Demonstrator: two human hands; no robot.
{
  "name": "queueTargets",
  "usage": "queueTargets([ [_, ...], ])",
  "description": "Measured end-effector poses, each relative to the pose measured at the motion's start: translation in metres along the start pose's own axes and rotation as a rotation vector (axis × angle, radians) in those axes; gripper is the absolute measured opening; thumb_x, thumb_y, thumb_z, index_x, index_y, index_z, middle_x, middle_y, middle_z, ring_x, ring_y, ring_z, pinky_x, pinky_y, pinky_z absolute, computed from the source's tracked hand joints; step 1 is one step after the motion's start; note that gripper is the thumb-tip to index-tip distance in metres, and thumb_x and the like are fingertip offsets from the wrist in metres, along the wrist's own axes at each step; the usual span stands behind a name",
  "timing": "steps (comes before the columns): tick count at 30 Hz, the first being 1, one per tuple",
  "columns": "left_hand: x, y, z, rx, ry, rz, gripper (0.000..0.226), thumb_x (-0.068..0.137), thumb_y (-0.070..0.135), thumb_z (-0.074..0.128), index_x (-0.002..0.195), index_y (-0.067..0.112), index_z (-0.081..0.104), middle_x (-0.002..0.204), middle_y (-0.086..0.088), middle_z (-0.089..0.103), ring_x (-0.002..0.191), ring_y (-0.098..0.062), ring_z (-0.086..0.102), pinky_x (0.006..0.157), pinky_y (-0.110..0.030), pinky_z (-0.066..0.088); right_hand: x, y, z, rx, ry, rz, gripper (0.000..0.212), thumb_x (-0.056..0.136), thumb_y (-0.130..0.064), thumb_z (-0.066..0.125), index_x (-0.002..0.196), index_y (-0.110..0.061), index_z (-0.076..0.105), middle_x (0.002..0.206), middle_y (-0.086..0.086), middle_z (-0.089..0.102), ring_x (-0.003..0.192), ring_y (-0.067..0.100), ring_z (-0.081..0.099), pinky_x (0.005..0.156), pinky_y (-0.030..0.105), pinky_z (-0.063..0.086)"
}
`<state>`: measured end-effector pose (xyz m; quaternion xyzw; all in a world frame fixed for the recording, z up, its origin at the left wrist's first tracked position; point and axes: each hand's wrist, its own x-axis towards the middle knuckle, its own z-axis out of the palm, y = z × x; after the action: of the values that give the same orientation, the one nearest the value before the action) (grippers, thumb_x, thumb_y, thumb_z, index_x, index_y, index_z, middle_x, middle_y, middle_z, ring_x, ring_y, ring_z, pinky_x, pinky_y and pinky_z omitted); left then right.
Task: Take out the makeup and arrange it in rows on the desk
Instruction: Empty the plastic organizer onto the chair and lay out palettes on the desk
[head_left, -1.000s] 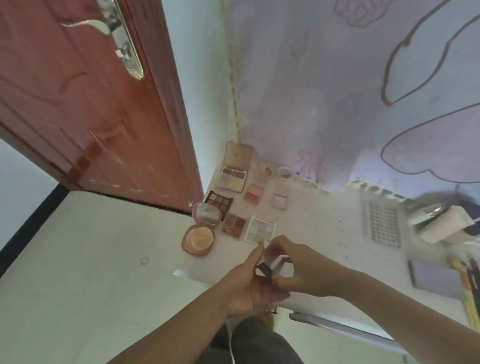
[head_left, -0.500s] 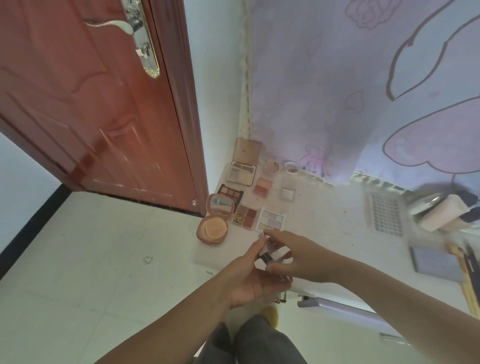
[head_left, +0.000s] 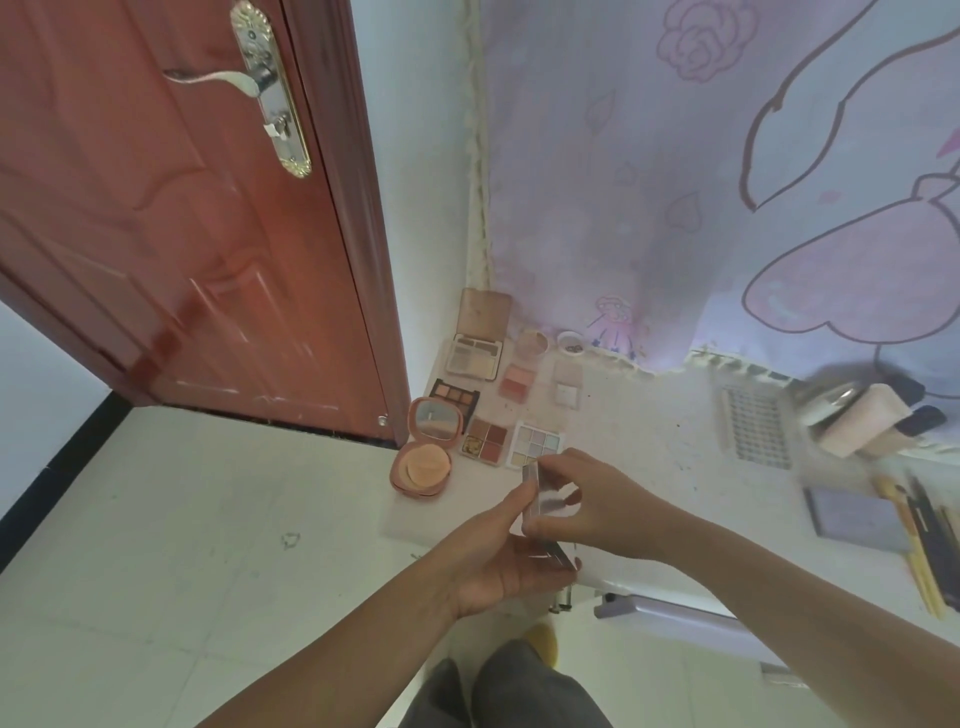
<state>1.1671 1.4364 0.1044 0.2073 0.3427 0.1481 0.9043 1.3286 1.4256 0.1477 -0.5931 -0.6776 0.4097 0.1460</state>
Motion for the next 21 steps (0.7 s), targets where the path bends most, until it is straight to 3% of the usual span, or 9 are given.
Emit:
queueTargets([
  [6,-0.001,0.010,0.001,0.049,0.017,-0.003,0.063,0.074,0.055,0.070,0.124,0.018,0.059,0.090,-0.018,0.061,0.091,-0.037,0.065,0.088,-0.050,0.051,0.000,-0.010,-0.011,-0.075,0.099,-0.083,0.040,0.060,-0.062,0.065,0.091,-0.040,0.055,0.090,-0.018,0.050,0.087,0.003,0.053,0.080,0.023,0.050],
  [10,-0.002,0.012,0.003,0.066,0.051,-0.026,0.066,0.074,0.052,0.068,0.127,0.015,0.055,0.087,-0.018,0.063,0.090,-0.037,0.065,0.086,-0.050,0.052,-0.001,-0.010,-0.012,-0.058,0.119,-0.084,0.043,0.060,-0.058,0.066,0.092,-0.031,0.060,0.090,-0.012,0.052,0.088,0.007,0.054,0.081,0.028,0.051],
  [12,-0.004,0.013,0.002,0.057,0.034,-0.049,0.065,0.076,0.052,0.066,0.126,0.013,0.056,0.090,-0.018,0.064,0.088,-0.035,0.065,0.083,-0.048,0.054,-0.003,-0.008,-0.014,-0.046,0.110,-0.086,0.039,0.065,-0.046,0.070,0.098,-0.026,0.063,0.093,-0.009,0.055,0.090,0.010,0.055,0.082,0.030,0.051],
  [15,-0.009,0.015,0.003,-0.008,-0.047,-0.098,0.064,0.078,0.051,0.066,0.124,0.008,0.058,0.097,-0.019,0.061,0.086,-0.030,0.063,0.083,-0.048,0.053,-0.009,-0.005,-0.022,0.006,0.079,-0.102,0.030,0.073,-0.031,0.069,0.103,-0.031,0.063,0.101,-0.009,0.058,0.095,0.005,0.057,0.083,0.021,0.050],
  [18,-0.010,0.018,0.005,-0.094,-0.141,-0.146,0.063,0.084,0.049,0.062,0.129,0.005,0.054,0.108,-0.022,0.057,0.095,-0.033,0.060,0.086,-0.047,0.052,-0.009,-0.006,-0.035,0.059,-0.028,-0.018,0.022,0.084,-0.040,0.065,0.105,-0.044,0.059,0.106,-0.021,0.061,0.097,-0.007,0.057,0.080,0.010,0.046],
  [19,-0.009,0.018,0.005,-0.120,-0.160,-0.167,0.065,0.086,0.049,0.060,0.131,0.003,0.052,0.111,-0.023,0.056,0.098,-0.033,0.060,0.087,-0.046,0.052,-0.007,-0.006,-0.040,0.105,-0.043,0.028,0.021,0.085,-0.048,0.060,0.104,-0.039,0.064,0.103,-0.020,0.064,0.093,-0.007,0.060,0.078,0.007,0.045],
  [21,-0.010,0.017,0.001,-0.168,-0.200,-0.194,0.065,0.087,0.049,0.059,0.131,0.002,0.052,0.119,-0.024,0.055,0.104,-0.033,0.058,0.092,-0.044,0.050,-0.001,-0.002,-0.049,0.274,-0.007,0.131,0.055,0.085,-0.059,0.049,0.098,-0.009,0.070,0.091,0.002,0.070,0.081,0.010,0.064,0.074,0.010,0.047],
])
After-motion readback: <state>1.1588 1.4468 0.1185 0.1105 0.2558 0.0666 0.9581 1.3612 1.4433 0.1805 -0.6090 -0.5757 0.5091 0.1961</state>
